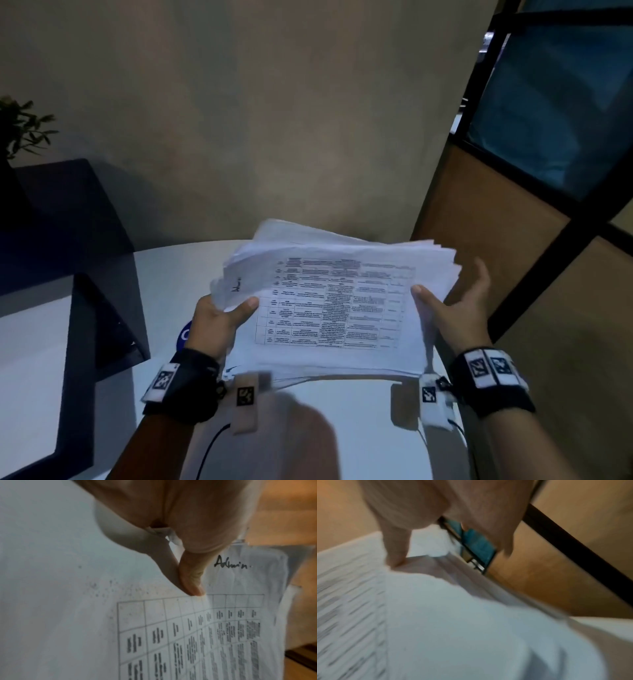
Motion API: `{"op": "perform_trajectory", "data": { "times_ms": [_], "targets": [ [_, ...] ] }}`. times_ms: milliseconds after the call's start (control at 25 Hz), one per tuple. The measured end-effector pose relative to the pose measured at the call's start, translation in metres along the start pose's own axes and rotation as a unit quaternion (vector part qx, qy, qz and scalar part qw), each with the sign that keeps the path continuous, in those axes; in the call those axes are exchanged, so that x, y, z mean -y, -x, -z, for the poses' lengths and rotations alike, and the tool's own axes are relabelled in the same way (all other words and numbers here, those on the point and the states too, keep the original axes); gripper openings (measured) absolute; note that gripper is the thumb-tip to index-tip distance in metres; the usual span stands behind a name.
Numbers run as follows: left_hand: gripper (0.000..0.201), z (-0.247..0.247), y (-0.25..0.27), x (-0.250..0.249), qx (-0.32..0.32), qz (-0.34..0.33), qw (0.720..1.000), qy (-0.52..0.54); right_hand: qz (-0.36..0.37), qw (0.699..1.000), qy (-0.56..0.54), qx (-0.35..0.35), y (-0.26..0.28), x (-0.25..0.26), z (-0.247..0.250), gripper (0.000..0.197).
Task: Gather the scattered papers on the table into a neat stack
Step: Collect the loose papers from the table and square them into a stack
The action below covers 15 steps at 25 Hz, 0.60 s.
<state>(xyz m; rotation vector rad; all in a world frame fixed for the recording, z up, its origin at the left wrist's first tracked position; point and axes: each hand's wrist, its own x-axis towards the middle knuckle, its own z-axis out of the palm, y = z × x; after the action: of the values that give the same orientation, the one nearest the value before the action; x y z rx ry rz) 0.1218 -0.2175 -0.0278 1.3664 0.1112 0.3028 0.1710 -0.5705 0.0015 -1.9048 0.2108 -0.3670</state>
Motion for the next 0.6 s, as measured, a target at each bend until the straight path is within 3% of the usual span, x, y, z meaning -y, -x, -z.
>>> {"op": "perform_trajectory", "data": {
  "times_ms": [80,120,160,240,360,440,600],
  "targets": [
    [0.036,0.006,0.000,-0.003,-0.007,0.008,1.000,0.006,-0.093,0.968,-0.191,0.133,0.014,-0.004,0.001,0.084],
    [0.035,0.005,0.001,-0.006,-0.004,0.004,1.000,0.005,-0.100,0.947,-0.240,0.188,0.020,0.000,0.000,0.065],
    [0.035,0.003,0.002,-0.008,0.002,-0.004,1.000,0.003,-0.074,0.945,-0.242,0.206,0.022,0.003,-0.002,0.051],
    [0.038,0.003,0.002,-0.008,0.019,-0.033,0.999,-0.009,-0.024,0.965,-0.214,0.149,0.023,0.003,-0.009,0.042],
    [0.051,0.006,0.007,-0.001,0.048,-0.057,0.996,-0.048,-0.045,0.970,-0.208,0.119,0.031,-0.017,-0.019,0.041],
    [0.057,0.007,0.013,0.013,0.058,-0.032,0.995,-0.081,-0.077,0.975,-0.166,0.126,0.043,-0.044,-0.026,0.046],
    [0.052,0.009,0.016,0.042,0.017,0.033,0.996,-0.077,-0.074,0.980,-0.144,0.113,0.050,-0.067,-0.033,0.042]
  ]
}}
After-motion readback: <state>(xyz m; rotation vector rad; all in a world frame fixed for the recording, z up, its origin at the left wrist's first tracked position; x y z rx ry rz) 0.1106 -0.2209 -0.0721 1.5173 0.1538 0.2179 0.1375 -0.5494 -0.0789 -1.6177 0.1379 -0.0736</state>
